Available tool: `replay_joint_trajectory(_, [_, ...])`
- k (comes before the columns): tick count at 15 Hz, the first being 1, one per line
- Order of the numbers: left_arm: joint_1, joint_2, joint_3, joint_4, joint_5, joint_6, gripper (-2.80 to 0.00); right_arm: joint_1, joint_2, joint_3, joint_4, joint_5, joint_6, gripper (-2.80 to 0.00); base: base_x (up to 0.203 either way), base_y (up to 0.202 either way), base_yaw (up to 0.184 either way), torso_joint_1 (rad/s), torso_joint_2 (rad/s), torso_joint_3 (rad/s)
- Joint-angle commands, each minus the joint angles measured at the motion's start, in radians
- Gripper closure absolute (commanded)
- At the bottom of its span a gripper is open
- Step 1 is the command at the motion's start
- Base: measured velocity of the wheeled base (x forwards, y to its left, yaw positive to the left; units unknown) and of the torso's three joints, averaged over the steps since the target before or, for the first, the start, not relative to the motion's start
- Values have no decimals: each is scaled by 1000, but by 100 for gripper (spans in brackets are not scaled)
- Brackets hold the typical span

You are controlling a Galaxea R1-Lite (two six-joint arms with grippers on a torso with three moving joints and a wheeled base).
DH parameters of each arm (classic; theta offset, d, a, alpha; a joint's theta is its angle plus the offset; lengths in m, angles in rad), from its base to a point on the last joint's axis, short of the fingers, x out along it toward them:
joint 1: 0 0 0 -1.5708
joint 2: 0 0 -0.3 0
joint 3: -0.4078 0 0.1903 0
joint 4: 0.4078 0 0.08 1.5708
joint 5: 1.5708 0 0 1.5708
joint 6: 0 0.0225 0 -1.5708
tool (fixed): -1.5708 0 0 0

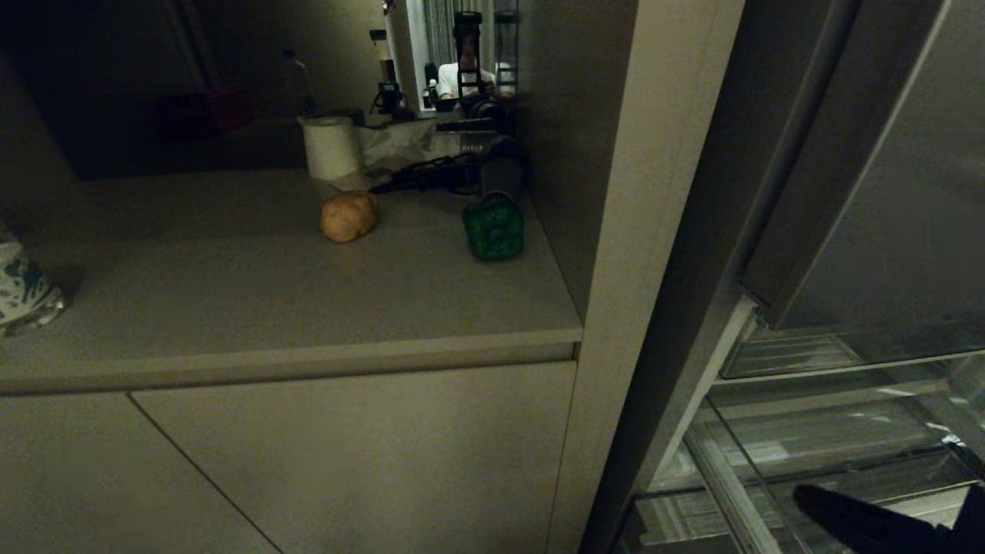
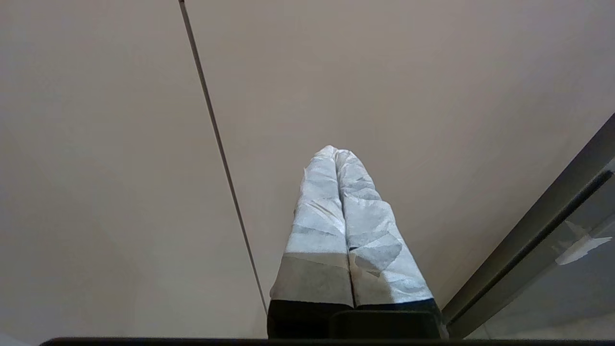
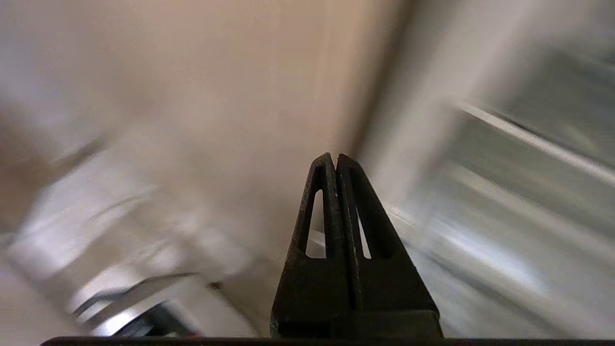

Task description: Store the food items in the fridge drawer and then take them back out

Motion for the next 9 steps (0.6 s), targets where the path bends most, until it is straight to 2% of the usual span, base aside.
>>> replay_joint_trajectory(1, [0, 2, 0, 0, 0, 0, 0, -245, -181, 37, 65, 35, -6, 0, 0, 0, 0, 0, 0, 0])
replay_joint_trajectory(2, [0, 2, 0, 0, 0, 0, 0, -338, -258, 56, 104, 50, -16, 0, 0, 0, 0, 0, 0, 0])
replay_joint_trajectory(5, [0, 2, 0, 0, 0, 0, 0, -538, -396, 132, 150, 68, -36, 0, 0, 0, 0, 0, 0, 0])
replay_joint_trajectory(9, [0, 2, 0, 0, 0, 0, 0, -665, -537, 204, 174, 70, -21, 0, 0, 0, 0, 0, 0, 0])
